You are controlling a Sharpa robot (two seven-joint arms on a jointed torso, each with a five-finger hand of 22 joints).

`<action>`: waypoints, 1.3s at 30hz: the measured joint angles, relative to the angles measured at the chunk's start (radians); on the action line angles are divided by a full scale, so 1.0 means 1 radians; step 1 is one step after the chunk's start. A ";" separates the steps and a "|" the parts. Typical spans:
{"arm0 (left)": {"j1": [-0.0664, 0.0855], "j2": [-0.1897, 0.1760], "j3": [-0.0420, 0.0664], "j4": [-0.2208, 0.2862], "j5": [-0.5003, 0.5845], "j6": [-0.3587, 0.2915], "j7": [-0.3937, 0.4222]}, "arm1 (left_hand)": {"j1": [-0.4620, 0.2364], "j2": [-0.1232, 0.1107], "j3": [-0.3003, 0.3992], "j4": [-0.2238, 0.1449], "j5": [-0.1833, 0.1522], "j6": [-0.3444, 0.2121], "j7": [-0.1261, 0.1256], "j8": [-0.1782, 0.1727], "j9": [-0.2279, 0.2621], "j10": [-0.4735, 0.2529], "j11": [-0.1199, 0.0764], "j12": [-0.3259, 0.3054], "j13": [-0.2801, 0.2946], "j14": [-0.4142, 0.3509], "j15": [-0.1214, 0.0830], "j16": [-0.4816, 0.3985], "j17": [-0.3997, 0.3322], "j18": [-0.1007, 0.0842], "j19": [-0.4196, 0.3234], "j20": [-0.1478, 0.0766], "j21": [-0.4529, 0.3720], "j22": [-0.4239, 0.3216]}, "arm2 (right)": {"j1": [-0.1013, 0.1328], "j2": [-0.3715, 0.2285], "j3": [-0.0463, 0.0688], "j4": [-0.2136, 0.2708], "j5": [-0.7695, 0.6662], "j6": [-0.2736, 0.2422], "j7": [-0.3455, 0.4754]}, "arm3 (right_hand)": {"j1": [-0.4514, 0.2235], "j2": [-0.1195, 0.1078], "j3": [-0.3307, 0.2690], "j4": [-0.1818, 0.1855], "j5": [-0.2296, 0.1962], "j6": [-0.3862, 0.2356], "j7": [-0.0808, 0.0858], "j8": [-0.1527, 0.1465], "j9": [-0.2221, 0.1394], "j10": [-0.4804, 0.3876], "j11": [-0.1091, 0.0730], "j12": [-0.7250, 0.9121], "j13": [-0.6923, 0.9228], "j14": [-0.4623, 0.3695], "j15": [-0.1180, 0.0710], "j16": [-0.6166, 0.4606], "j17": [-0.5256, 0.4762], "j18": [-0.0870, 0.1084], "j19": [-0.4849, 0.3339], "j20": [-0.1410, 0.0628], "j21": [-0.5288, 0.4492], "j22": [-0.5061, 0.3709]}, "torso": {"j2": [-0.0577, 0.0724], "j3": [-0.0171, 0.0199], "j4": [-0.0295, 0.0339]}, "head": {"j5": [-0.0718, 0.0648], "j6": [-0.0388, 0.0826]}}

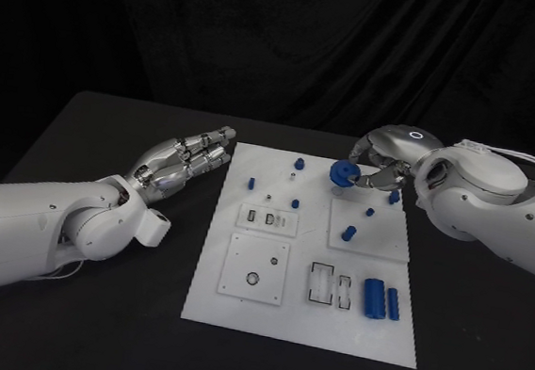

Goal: Assemble the parts on the task board

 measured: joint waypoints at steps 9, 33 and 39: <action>0.000 0.002 0.000 0.000 0.000 0.000 0.000 | 0.000 0.000 0.000 0.000 0.000 0.000 0.000 0.000 0.000 0.000 0.000 0.000 0.000 0.000 0.000 0.000 0.000 0.000 0.000 0.000 0.000 0.000 | 0.001 0.053 0.000 -0.004 0.000 0.008 0.001 | -0.005 0.005 0.000 0.000 0.000 0.000 0.000 0.000 0.064 0.000 0.000 0.000 0.000 0.000 0.000 0.000 0.000 0.000 0.000 0.000 0.005 0.001 | 0.001 -0.0001 -0.0005 | 0.000 0.001; 0.000 0.012 0.000 -0.004 0.000 0.001 0.000 | 0.000 0.000 0.003 0.003 0.000 0.000 0.000 0.000 0.000 0.000 0.000 0.000 0.000 -0.004 0.004 0.000 -0.001 0.000 0.000 0.000 0.000 0.000 | -0.013 0.207 0.000 -0.132 0.000 0.014 0.016 | -0.010 0.013 0.000 0.000 0.002 0.048 -0.047 -0.003 0.119 0.000 0.000 0.000 0.000 0.000 0.000 0.000 0.000 0.000 0.004 -0.004 0.005 0.001 | 0.002 0.0008 0.0007 | -0.007 0.001; 0.000 0.013 0.000 -0.004 0.000 0.001 0.000 | 0.000 0.000 0.003 0.003 0.000 0.000 0.000 0.000 0.000 0.000 0.000 0.000 0.000 -0.004 0.003 0.000 -0.001 0.000 0.000 0.000 0.000 0.000 | -0.017 0.210 0.000 -0.133 0.000 0.015 0.018 | -0.010 0.013 0.003 -0.003 0.002 0.020 -0.039 -0.032 0.112 0.000 0.000 0.000 0.000 0.000 0.000 0.000 0.000 0.000 0.004 -0.004 0.005 0.000 | 0.002 0.0009 0.0020 | -0.008 0.001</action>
